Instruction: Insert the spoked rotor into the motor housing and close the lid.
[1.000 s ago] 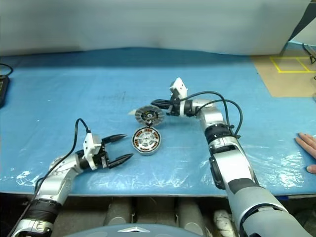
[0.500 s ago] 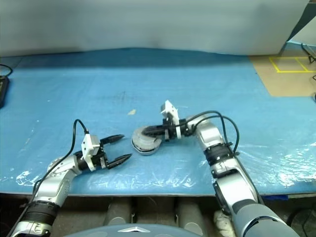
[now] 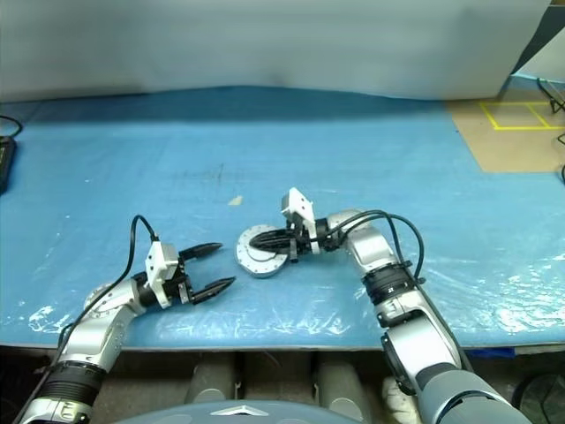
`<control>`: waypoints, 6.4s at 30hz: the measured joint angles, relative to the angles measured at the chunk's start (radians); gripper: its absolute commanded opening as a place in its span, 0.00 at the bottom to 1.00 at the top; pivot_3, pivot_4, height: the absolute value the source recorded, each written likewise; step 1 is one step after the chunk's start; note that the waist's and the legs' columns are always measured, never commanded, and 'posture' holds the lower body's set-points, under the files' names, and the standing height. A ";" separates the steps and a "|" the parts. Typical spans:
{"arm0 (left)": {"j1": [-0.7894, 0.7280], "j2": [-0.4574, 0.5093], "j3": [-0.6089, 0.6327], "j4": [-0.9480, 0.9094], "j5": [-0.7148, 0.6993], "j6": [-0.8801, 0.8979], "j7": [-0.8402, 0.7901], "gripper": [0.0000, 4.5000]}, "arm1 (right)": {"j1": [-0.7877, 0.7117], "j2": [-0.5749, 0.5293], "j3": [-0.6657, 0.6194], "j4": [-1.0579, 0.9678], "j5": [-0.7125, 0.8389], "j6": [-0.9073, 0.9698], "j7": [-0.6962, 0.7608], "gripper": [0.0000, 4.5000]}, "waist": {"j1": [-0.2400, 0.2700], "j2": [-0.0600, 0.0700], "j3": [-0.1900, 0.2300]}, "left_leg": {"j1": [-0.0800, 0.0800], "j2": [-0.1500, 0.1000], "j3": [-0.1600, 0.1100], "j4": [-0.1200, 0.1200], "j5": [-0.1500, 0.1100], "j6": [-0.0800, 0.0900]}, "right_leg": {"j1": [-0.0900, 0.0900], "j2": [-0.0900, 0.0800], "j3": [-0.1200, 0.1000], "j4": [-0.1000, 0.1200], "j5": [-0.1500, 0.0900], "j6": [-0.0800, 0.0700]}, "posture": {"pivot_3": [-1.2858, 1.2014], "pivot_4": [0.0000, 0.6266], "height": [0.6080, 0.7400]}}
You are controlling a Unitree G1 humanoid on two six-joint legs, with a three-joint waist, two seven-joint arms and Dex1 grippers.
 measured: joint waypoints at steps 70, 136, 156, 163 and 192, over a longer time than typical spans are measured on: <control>0.046 0.005 -0.002 -0.042 0.002 0.002 0.022 1.00 | -0.012 0.019 0.026 0.061 -0.091 -0.154 -0.014 0.65 | -0.009 0.000 0.000 | 0.001 0.001 0.001 -0.002 -0.001 0.001 | 0.000 0.000 0.001 -0.002 0.000 0.000 | 0.52 0.24 1.00; -0.051 -0.023 -0.014 -0.108 -0.059 0.281 0.088 0.01 | -0.070 -0.013 0.123 0.136 -0.144 -0.239 -0.092 0.65 | -0.011 0.003 -0.003 | 0.023 -0.003 0.003 -0.016 -0.001 0.001 | 0.017 -0.002 0.002 -0.009 -0.005 0.008 | 0.52 0.24 1.00; -0.043 -0.007 -0.049 -0.107 0.002 0.203 0.087 0.00 | -0.010 -0.072 0.052 0.003 -0.059 -0.053 -0.063 0.99 | 0.000 0.009 -0.011 | 0.018 -0.005 0.003 -0.020 -0.001 0.001 | 0.017 -0.003 0.001 -0.019 -0.003 0.005 | 0.52 0.24 1.00; -0.049 -0.007 -0.051 -0.101 0.006 0.203 0.088 0.00 | 0.023 -0.122 -0.061 -0.162 0.090 0.197 -0.050 0.99 | 0.003 0.009 -0.011 | 0.011 -0.005 0.004 -0.022 -0.001 0.001 | 0.008 -0.003 0.001 -0.019 -0.004 0.005 | 0.52 0.24 1.00; -0.063 -0.014 -0.059 -0.079 0.016 0.167 0.089 0.00 | 0.056 -0.133 -0.170 -0.258 0.343 1.010 -0.285 0.99 | 0.017 0.009 -0.011 | 0.008 -0.007 0.005 -0.020 0.002 -0.003 | 0.006 -0.003 0.001 -0.017 -0.004 0.005 | 0.52 0.24 1.00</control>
